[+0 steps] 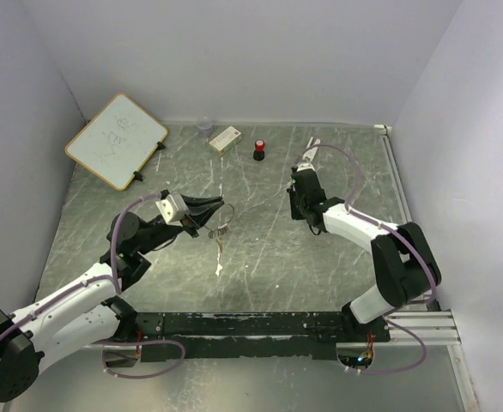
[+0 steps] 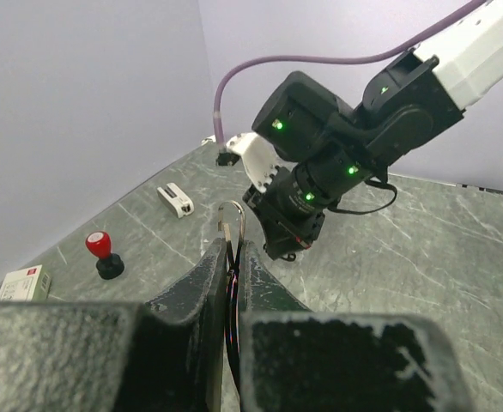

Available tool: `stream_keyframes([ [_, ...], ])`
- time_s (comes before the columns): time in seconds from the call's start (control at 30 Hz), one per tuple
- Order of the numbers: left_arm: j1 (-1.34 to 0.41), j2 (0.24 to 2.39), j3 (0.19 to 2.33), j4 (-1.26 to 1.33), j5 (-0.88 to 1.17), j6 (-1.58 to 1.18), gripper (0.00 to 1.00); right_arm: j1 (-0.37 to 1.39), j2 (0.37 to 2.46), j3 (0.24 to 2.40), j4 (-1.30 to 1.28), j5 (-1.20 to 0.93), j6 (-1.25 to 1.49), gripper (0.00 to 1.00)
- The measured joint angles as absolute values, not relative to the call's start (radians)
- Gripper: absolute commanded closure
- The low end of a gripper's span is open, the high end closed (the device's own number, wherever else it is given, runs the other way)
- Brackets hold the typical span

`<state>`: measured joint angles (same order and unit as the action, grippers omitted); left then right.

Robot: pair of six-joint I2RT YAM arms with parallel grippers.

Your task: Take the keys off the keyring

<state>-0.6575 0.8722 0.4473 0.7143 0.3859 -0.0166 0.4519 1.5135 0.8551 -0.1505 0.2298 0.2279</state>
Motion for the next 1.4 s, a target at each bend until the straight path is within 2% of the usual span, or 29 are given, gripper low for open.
stream_keyframes([
  [0.27,-0.657,0.891,0.447,0.729,0.386,-0.019,0.93,0.451,1.592,0.840,-0.039,0.196,0.262,0.95],
  [0.37,-0.657,0.891,0.447,0.732,0.385,-0.019,0.93,0.451,1.618,0.840,-0.020,0.192,0.272,0.72],
  [0.43,-0.657,0.891,0.447,0.735,0.384,-0.019,0.93,0.451,1.637,0.840,-0.015,0.190,0.281,0.61],
  [0.53,-0.657,0.891,0.447,0.735,0.383,-0.019,0.93,0.451,1.655,0.840,-0.012,0.189,0.286,0.51],
  [0.8,-0.657,0.891,0.447,0.735,0.370,-0.019,0.93,0.451,1.624,0.838,-0.014,0.187,0.293,0.50],
  [1.03,-0.657,0.900,0.447,0.752,0.369,-0.027,0.93,0.472,1.388,0.728,0.056,0.125,0.266,0.51],
  [1.27,-0.657,0.930,0.449,0.783,0.367,-0.043,0.93,0.723,1.177,0.514,0.217,0.094,0.229,0.51],
  [1.4,-0.657,0.960,0.462,0.784,0.354,-0.059,0.93,0.809,1.103,0.403,0.362,0.094,0.234,0.51],
])
